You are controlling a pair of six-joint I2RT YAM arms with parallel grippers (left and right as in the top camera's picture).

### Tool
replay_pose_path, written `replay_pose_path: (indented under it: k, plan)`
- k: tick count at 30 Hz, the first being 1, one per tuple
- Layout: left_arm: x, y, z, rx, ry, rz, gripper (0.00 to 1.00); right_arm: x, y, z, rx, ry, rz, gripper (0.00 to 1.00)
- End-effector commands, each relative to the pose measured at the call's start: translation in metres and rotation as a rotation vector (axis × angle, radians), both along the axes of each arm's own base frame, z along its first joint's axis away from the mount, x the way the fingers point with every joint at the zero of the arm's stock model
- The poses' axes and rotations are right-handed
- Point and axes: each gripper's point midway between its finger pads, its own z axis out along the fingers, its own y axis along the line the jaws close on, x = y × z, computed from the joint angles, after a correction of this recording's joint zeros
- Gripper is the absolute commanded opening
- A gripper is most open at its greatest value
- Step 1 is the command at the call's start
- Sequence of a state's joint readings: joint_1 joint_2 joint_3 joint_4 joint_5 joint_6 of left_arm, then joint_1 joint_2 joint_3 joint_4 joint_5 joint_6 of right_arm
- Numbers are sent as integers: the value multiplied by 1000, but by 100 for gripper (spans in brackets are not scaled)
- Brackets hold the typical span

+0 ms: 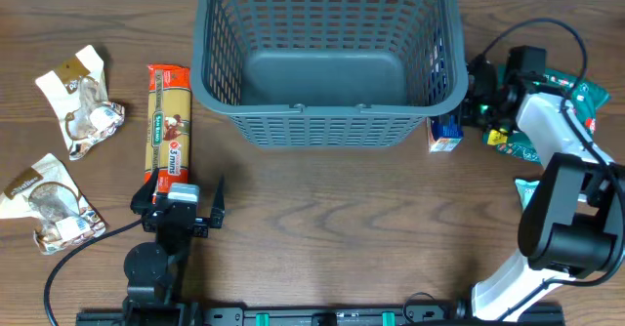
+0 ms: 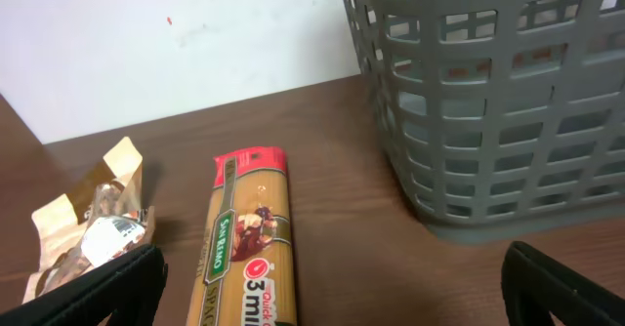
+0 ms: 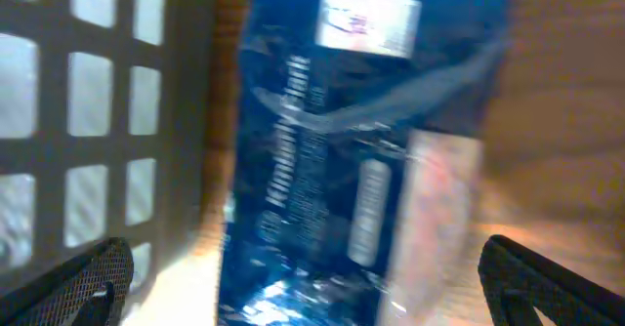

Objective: Pack container
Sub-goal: 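Close the right gripper around the blue tissue pack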

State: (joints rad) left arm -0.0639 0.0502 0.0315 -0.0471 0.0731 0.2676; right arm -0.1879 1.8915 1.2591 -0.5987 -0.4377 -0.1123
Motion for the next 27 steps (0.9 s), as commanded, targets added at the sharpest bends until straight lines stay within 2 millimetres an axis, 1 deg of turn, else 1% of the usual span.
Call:
replay_pose_path:
  k: [1, 11, 16, 23, 27]
  plan:
    - [-1, -3, -15, 12, 34, -20, 99, 0, 11, -3, 13, 4, 21, 99]
    - [-1, -3, -15, 12, 34, -20, 99, -3, 10, -5, -2, 13, 37, 99]
    - [-1, -3, -15, 12, 34, -20, 99, -5, -3, -11, -63, 47, -30, 99]
    - [-1, -3, -15, 12, 34, -20, 99, -8, -20, -17, -151, 76, -74, 99]
    - [-1, -3, -15, 12, 34, -20, 99, -9, -25, -17, -156, 79, -89, 99]
